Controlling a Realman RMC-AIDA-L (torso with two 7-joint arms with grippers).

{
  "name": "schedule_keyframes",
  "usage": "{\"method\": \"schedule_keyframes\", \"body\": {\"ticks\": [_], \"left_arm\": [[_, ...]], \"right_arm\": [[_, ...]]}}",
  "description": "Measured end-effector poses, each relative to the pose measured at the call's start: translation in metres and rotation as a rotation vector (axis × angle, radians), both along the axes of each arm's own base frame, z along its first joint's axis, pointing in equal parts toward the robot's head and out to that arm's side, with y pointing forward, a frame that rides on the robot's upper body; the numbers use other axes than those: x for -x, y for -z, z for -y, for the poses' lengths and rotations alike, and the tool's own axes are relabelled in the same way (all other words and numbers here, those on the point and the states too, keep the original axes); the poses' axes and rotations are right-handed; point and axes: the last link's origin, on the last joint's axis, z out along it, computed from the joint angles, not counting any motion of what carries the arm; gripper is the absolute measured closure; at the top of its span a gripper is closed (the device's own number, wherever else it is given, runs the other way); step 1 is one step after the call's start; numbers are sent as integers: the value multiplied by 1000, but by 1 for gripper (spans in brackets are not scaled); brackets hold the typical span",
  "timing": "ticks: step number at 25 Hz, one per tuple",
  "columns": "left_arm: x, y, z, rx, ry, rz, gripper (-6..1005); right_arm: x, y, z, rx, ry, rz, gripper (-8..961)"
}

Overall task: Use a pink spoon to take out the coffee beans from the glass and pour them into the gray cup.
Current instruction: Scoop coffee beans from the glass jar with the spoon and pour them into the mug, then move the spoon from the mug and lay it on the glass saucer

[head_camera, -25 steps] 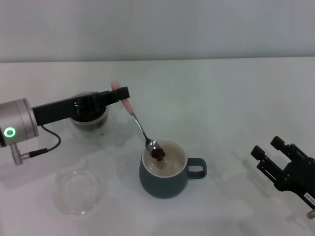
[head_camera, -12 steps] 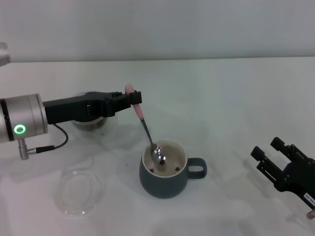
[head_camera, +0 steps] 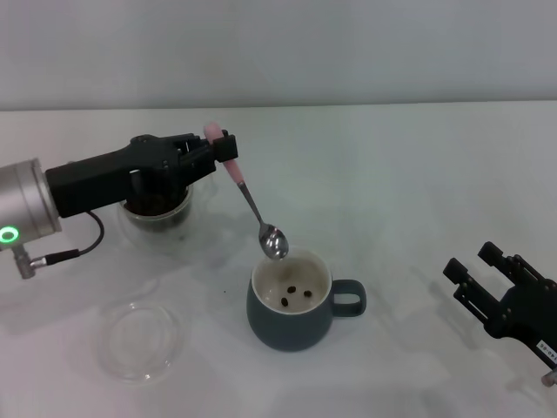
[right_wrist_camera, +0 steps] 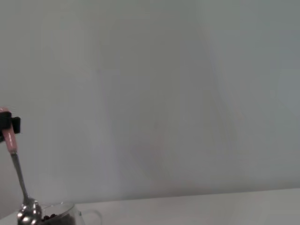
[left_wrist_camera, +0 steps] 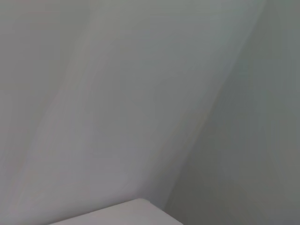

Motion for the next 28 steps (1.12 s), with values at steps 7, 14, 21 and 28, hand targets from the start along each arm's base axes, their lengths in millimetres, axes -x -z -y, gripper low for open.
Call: {"method": "schedule_keyframes", "body": {"ticks": [7,14,21,28], "left_arm": [[24,-24,18,-96,-99,170,864],[86,-57,61,-204,-365,366,865],[159,-75,104,-219,-671,419,865],[181,-77,118,-183,-757,370,864]], "right_arm": [[0,0,-1,1,-1,0,257],[-1,0,-1,4,6,7,257],[-2,0,-3,4,8,14,256],[-2,0,-4,4,11,15,256]]}}
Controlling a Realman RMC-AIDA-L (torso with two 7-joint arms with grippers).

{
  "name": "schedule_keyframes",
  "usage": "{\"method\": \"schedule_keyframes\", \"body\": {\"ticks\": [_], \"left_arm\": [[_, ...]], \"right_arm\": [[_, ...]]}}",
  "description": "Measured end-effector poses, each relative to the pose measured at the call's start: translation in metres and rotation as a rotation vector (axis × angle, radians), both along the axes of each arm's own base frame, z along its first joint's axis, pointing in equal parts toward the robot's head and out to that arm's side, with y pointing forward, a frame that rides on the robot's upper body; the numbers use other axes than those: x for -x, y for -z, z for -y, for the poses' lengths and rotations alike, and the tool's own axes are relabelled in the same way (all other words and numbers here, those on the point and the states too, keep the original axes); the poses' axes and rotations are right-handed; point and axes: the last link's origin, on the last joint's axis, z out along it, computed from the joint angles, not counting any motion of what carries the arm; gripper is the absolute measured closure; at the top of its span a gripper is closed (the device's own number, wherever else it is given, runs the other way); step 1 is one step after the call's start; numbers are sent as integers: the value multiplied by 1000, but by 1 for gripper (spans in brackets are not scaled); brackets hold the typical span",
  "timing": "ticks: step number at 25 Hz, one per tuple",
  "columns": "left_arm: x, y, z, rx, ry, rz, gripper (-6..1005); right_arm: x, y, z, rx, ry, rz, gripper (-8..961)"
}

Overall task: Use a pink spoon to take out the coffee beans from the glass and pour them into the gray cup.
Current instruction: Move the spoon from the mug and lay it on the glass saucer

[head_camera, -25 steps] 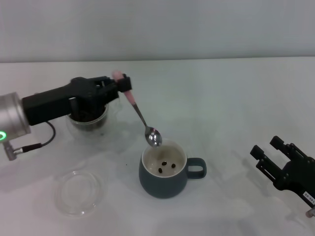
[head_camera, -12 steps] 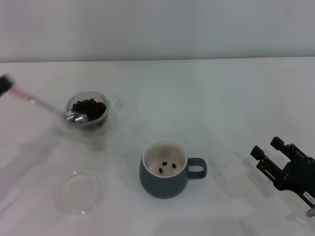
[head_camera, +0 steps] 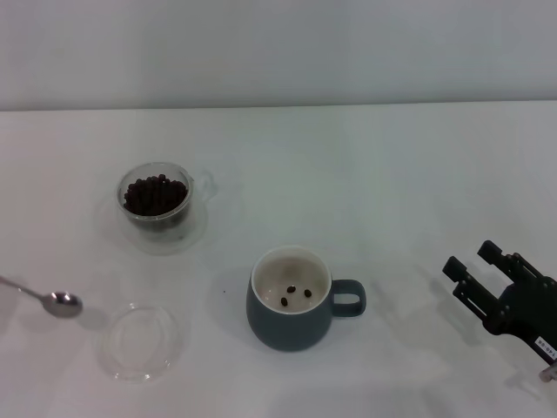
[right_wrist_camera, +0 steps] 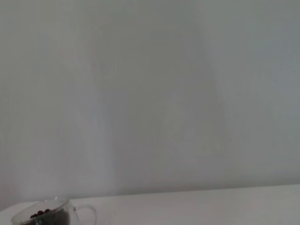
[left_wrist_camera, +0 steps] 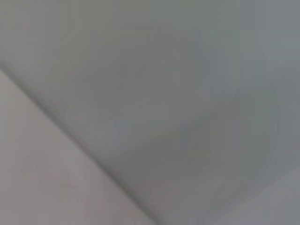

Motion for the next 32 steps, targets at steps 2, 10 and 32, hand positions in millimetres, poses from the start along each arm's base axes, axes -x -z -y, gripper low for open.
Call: {"method": "schedule_keyframes", "body": {"ticks": [2,10,32], "left_arm": [[3,9,-2,55,-16,-45,864],[-6,47,-25,182,-18,-134,863],[-34,94,-39,182,141,-329,680]], "right_arm": [[1,0,-2,-3,-2,-3,256],[3,1,-3,-2,-10,-9,255],[0,1,0,-1,8,-12,254]]}}
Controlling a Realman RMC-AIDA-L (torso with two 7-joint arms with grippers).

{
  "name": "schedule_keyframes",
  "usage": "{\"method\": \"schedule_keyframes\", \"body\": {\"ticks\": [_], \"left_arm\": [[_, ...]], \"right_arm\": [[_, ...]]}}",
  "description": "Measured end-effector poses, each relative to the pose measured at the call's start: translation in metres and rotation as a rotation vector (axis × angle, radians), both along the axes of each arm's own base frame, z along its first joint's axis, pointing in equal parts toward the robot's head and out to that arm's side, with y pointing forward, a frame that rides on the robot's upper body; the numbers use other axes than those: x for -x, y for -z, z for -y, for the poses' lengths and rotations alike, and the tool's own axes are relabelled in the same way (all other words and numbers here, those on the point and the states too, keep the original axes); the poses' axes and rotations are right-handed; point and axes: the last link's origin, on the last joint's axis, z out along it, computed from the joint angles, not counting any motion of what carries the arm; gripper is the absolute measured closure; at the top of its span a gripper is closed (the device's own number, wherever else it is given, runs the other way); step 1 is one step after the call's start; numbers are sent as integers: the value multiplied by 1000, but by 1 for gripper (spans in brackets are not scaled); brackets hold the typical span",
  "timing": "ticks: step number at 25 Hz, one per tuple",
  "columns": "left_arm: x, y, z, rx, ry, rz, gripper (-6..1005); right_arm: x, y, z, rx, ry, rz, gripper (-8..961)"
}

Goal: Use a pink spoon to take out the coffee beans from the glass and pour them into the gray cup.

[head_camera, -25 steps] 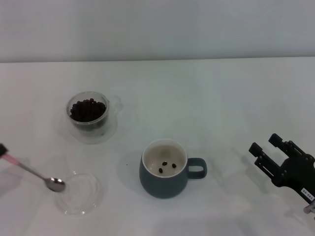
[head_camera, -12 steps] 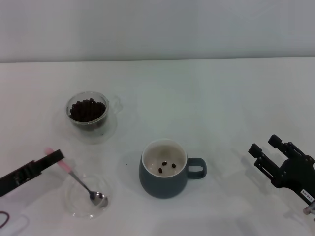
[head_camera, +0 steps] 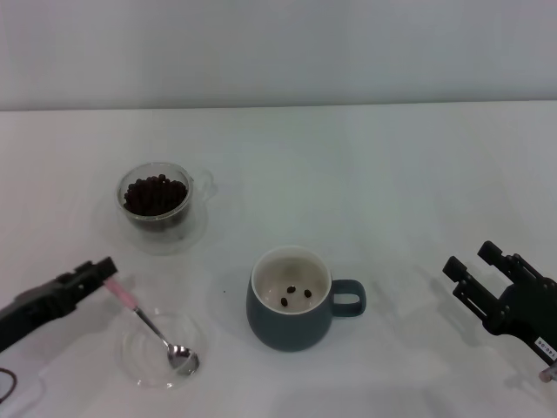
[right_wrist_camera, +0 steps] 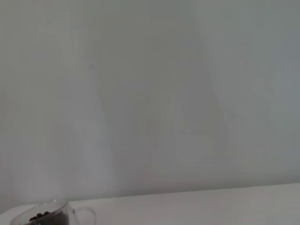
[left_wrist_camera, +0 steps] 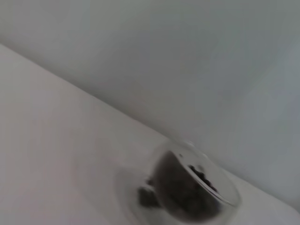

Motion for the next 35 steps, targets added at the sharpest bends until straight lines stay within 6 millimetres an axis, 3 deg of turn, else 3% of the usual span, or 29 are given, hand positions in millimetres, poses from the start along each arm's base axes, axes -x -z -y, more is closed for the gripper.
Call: {"method": "schedule_keyframes", "body": {"ticks": [7,12,16,22,35], "left_arm": [[25,-27,5,-185,-55,-78,407],[49,-50,19,-405,-82,-239,207],[57,-54,27,-503,-71,-343,144],[46,-33,33,-584,92,-577,112],[37,-28,30,-665,62,-545,111]], "right_arm": [[0,0,0,-2,3,0,253],[-2,-2,-1,-17,19,-3,253],[-3,-2,-1,-22,26,-7,252],[-3,-4,-2,-42,36,-17,252],[-2,-5,-3,-43,34,-19,251]]}}
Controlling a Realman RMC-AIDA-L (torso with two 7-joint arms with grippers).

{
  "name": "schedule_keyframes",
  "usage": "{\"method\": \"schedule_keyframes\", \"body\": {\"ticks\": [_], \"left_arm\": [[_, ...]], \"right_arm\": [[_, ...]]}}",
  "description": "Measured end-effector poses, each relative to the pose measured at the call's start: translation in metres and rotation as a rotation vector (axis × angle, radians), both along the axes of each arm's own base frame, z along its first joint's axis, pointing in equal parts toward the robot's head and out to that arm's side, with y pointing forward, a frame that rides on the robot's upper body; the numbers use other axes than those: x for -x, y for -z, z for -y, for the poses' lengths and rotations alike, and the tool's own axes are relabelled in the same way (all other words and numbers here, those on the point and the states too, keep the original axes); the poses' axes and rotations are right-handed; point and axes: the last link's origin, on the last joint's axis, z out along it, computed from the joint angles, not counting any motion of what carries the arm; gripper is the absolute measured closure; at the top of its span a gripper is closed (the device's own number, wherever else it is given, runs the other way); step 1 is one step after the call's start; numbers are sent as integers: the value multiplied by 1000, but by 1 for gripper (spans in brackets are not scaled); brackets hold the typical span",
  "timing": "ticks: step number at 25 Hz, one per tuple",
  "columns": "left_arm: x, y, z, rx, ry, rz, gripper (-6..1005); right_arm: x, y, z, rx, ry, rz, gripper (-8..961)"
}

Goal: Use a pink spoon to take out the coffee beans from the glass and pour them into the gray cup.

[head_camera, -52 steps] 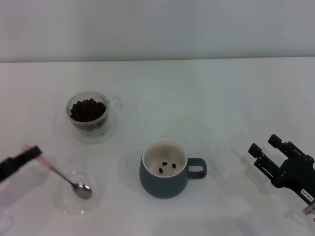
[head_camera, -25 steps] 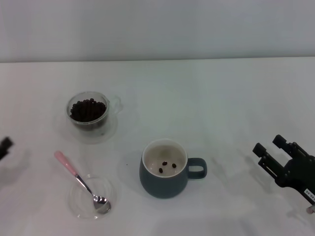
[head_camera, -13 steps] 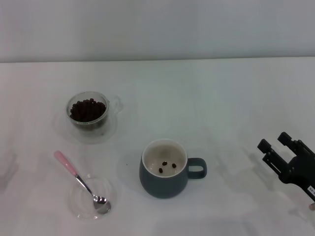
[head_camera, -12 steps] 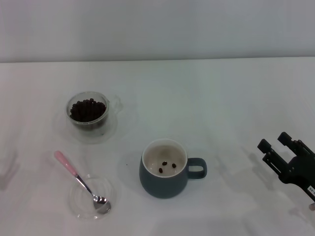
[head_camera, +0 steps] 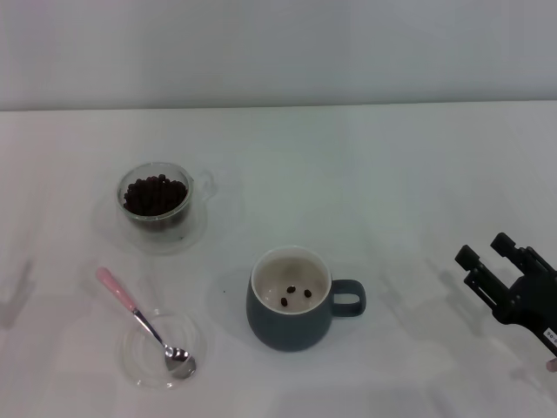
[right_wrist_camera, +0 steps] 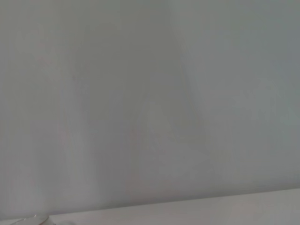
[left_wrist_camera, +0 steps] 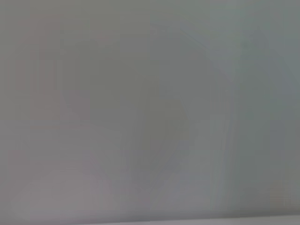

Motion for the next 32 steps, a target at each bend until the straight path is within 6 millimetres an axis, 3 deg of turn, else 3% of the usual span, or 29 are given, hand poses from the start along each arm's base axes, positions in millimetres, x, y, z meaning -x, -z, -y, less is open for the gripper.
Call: {"method": "schedule_keyframes", "body": {"ticks": [9,21,32], "left_arm": [[-3,-1,-4,-25,4,18,111],[-13,7,-9,-53,3,93,112],[-20,1,-25,-125,-1,122,112]], "right_arm": [[-4,-9,-3,-67,10,34,250],[-6,-23,-18,-263,47,204,250],[-7,-34,-30,-351,102,175,249]]}}
